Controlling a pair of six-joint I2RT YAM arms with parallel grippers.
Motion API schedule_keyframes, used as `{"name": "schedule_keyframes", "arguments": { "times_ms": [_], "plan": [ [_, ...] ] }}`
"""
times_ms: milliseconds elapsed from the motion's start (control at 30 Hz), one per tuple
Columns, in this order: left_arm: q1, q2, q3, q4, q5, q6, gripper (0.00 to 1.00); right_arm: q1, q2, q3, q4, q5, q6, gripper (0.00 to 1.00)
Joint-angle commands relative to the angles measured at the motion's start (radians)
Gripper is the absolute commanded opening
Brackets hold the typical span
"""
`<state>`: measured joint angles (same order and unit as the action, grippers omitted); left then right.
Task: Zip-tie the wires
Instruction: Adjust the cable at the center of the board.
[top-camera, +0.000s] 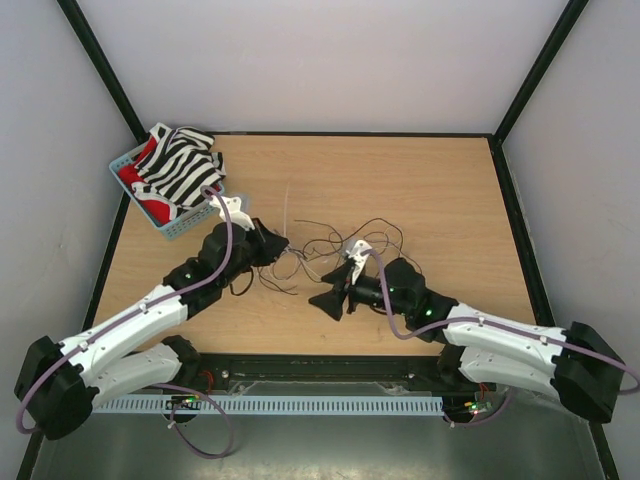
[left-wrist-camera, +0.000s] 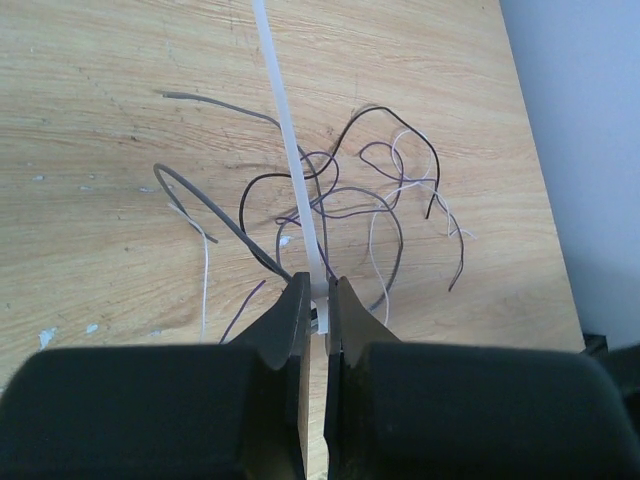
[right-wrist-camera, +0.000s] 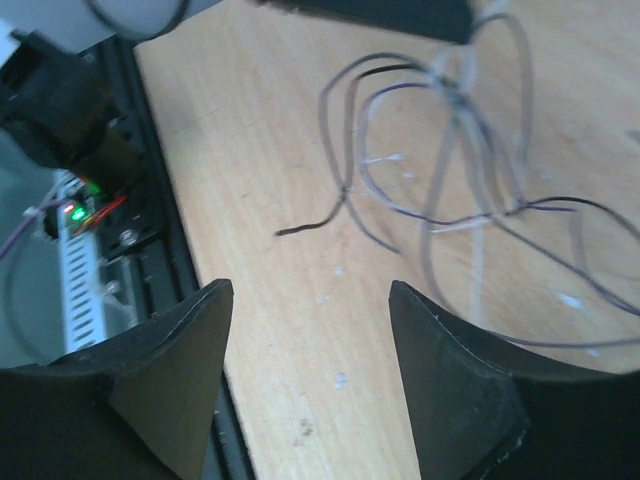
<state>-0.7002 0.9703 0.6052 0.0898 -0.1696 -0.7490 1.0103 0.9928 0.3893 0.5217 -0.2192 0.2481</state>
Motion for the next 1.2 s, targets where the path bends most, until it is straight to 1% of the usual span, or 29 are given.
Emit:
{"name": "schedule_keyframes", "arguments": {
  "times_ms": [0,100,167,233,300,367,500,600,733,900,1167],
  "plan": [
    [0.024,-0.033,0.039,0.003,0.091,0.114,0.00,-0.095,-0.069,0.023,-0.161,0.055,-0.060,0.71],
    [0.036,-0.045,0.045,-0.014,0.153,0.152,0.00,-0.177,-0.030,0.078,-0.183,0.003,-0.034,0.66],
    [0.040,-0.053,0.050,-0.021,0.198,0.183,0.00,-0.208,0.022,0.125,-0.184,-0.025,-0.015,0.65],
    [0.042,-0.061,0.055,-0.024,0.237,0.214,0.00,-0.219,0.084,0.164,-0.176,-0.065,-0.009,0.63],
    [0.046,-0.068,0.056,-0.028,0.278,0.249,0.00,-0.220,0.151,0.196,-0.165,-0.096,-0.011,0.59],
    [0.052,-0.075,0.056,-0.030,0.311,0.272,0.00,-0.221,0.192,0.216,-0.146,-0.098,-0.025,0.57],
    [0.068,-0.086,0.055,-0.061,0.352,0.286,0.00,-0.251,0.226,0.233,-0.084,-0.086,-0.061,0.57],
    [0.078,-0.092,0.046,-0.074,0.364,0.283,0.00,-0.277,0.247,0.252,-0.047,-0.141,-0.091,0.56],
    [0.085,-0.098,0.044,-0.076,0.382,0.285,0.00,-0.286,0.270,0.270,-0.064,-0.226,-0.135,0.56],
    [0.097,-0.103,0.047,-0.078,0.408,0.305,0.00,-0.286,0.251,0.244,-0.057,-0.289,-0.147,0.60],
    [0.151,-0.104,0.075,-0.123,0.466,0.259,0.00,-0.305,0.190,0.225,-0.054,-0.243,-0.168,0.64]
  ]
}}
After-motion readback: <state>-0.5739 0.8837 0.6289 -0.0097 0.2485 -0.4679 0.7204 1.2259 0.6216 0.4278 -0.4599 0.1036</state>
